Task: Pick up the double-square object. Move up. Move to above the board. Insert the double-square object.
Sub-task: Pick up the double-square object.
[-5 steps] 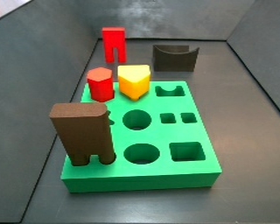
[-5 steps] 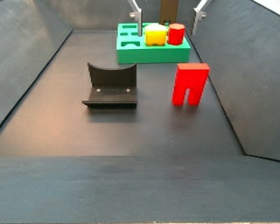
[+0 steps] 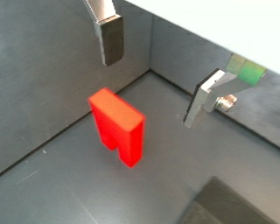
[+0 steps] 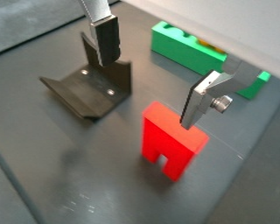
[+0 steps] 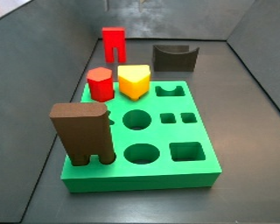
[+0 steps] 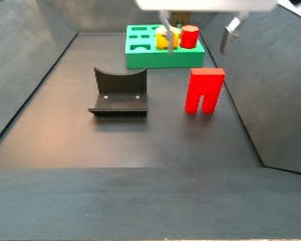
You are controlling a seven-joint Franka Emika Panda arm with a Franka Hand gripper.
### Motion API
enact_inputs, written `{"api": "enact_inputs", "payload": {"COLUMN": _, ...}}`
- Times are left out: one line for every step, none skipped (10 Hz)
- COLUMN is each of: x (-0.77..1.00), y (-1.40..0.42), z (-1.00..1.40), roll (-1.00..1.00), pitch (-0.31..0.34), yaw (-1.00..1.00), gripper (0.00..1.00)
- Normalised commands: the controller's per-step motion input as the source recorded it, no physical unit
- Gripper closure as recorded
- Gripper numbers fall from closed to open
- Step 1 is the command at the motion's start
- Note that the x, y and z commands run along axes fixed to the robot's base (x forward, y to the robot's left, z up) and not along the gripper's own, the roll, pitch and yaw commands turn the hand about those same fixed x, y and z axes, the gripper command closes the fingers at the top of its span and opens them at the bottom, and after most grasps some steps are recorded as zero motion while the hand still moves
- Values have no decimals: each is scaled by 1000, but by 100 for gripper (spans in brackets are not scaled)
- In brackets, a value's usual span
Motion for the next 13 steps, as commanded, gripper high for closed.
{"api": "enact_inputs", "payload": {"x": -777, "y": -143, "z": -337, "roll": 0, "pitch": -351, "yaw": 94, "gripper": 0}}
{"api": "enact_inputs", "payload": {"x": -394, "y": -46, "z": -211, "roll": -17, "pitch": -246, "yaw": 89, "gripper": 0}}
{"api": "enact_inputs", "payload": {"x": 0, "y": 0, "z": 0, "roll": 0, "pitch": -14, "yaw": 0, "gripper": 0}}
{"api": "enact_inputs", "payload": {"x": -97, "y": -29, "z": -374, "roll": 74, "pitch": -163, "yaw": 0, "gripper": 0}}
{"api": "enact_inputs", "payload": {"x": -71, "y": -57, "z": -657, "roll": 91, "pitch": -221, "yaw": 0, "gripper": 0}}
{"api": "enact_inputs", "payload": {"x": -20, "y": -57, "z": -717, "roll": 79, "pitch": -224, "yaw": 0, "gripper": 0}}
{"api": "enact_inputs", "payload": {"x": -43, "y": -11, "z": -703, "roll": 114, "pitch": -226, "yaw": 0, "gripper": 0}}
{"api": "enact_inputs", "payload": {"x": -37, "y": 0, "z": -726, "roll": 129, "pitch": -227, "yaw": 11, "gripper": 0}}
{"api": "enact_inputs", "payload": {"x": 0, "y": -6, "z": -737, "roll": 114, "pitch": -214, "yaw": 20, "gripper": 0}}
{"api": "enact_inputs", "payload": {"x": 0, "y": -23, "z": -769, "roll": 116, "pitch": -209, "yaw": 20, "gripper": 0}}
{"api": "enact_inputs", "payload": {"x": 0, "y": -49, "z": -763, "roll": 116, "pitch": -203, "yaw": 3, "gripper": 0}}
{"api": "enact_inputs", "payload": {"x": 0, "y": 34, "z": 0, "roll": -21, "pitch": 0, "yaw": -17, "gripper": 0}}
{"api": "enact_inputs", "payload": {"x": 0, "y": 0, "z": 0, "roll": 0, "pitch": 0, "yaw": 0, "gripper": 0}}
